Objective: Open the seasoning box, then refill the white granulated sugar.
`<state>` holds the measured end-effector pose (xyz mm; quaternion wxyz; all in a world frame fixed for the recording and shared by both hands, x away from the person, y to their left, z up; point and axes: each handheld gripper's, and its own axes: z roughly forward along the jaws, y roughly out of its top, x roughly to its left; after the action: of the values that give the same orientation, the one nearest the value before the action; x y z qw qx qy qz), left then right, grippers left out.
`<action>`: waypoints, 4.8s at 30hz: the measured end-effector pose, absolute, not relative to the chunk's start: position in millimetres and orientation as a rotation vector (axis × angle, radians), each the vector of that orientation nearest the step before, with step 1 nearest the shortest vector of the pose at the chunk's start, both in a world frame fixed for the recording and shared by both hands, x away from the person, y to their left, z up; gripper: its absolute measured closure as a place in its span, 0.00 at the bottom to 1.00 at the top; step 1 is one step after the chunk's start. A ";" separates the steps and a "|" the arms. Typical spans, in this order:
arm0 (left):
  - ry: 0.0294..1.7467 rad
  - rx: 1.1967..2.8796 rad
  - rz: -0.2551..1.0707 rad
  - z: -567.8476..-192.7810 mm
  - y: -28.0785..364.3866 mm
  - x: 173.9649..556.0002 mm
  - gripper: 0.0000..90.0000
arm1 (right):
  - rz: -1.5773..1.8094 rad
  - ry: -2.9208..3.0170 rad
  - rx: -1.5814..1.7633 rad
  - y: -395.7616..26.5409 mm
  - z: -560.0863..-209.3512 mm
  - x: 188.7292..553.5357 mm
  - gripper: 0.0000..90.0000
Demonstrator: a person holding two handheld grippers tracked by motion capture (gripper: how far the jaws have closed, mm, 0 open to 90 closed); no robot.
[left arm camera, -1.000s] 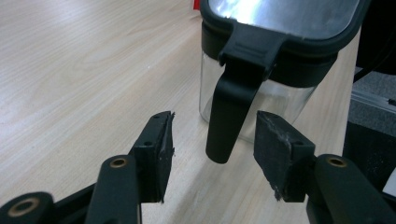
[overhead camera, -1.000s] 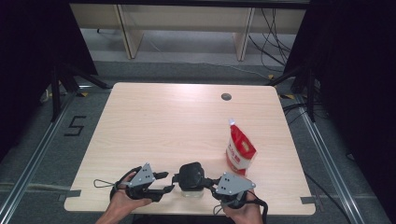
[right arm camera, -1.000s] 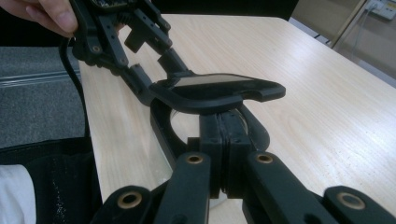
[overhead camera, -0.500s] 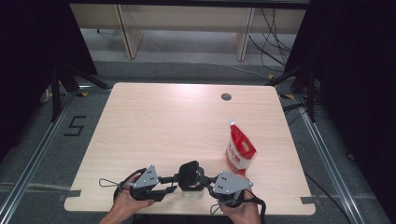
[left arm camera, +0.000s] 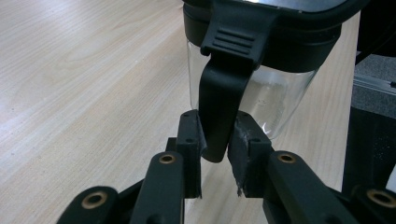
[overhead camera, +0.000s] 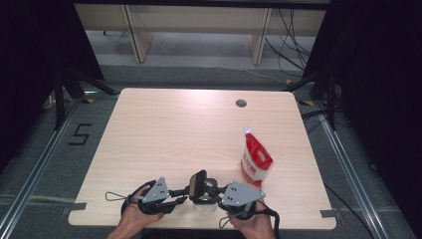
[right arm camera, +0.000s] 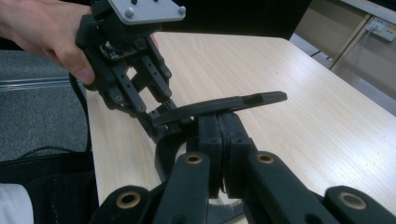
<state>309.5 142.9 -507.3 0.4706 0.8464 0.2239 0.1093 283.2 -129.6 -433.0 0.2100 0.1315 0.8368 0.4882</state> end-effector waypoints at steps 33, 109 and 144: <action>0.571 2.107 0.314 -504.3 141.1 304.4 0.82 | 1.376 2.346 0.266 -92.4 -419.4 287.7 0.98; 0.710 2.071 0.217 -490.4 155.0 285.3 0.32 | 1.441 2.229 0.687 -200.0 -457.8 275.4 0.49; 0.750 2.071 0.241 -489.8 157.4 286.5 0.27 | 1.304 2.055 1.069 -258.9 -478.8 271.8 0.27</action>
<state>286.5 157.4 -489.8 0.4464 0.8364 0.3027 0.0975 271.8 -258.9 -478.8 0.2393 0.3905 0.7505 0.4764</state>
